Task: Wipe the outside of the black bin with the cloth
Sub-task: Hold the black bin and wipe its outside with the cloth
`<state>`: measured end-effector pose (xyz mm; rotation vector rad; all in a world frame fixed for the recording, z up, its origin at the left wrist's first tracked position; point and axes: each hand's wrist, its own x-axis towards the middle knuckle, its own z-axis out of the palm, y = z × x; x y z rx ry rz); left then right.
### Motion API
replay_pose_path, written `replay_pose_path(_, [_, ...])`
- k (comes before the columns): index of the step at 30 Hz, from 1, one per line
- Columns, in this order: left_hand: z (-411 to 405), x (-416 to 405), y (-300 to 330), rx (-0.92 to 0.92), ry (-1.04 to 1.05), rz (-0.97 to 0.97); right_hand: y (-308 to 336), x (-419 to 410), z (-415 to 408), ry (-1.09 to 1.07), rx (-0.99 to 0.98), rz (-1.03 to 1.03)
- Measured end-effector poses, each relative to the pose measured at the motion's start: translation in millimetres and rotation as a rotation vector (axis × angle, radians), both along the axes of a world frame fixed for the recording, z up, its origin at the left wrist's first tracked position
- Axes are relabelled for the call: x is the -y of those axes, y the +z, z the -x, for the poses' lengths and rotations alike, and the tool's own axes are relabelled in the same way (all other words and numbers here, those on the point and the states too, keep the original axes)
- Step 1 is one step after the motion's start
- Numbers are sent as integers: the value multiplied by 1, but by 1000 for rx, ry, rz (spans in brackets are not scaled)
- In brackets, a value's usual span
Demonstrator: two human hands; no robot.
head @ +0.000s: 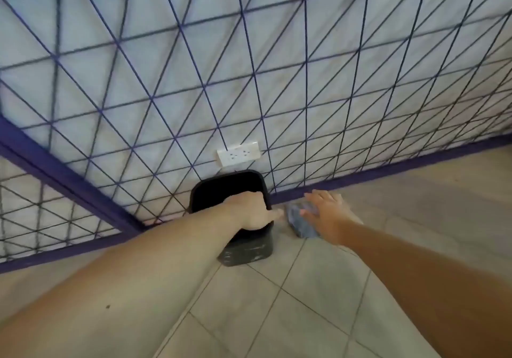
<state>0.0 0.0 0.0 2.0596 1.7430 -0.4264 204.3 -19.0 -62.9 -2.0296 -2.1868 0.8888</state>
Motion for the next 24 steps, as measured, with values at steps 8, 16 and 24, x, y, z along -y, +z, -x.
replay_pose_path(8, [5,2,-108,-68,-65,-377,-155,-37,6,28,41,92])
replay_pose_path(16, [3,7,-164,4,-27,-650,-251,-69,15,1,23,86])
replay_pose_path(24, [7,-1,-177,74,-53,-761,-289,-104,15,16,181,45])
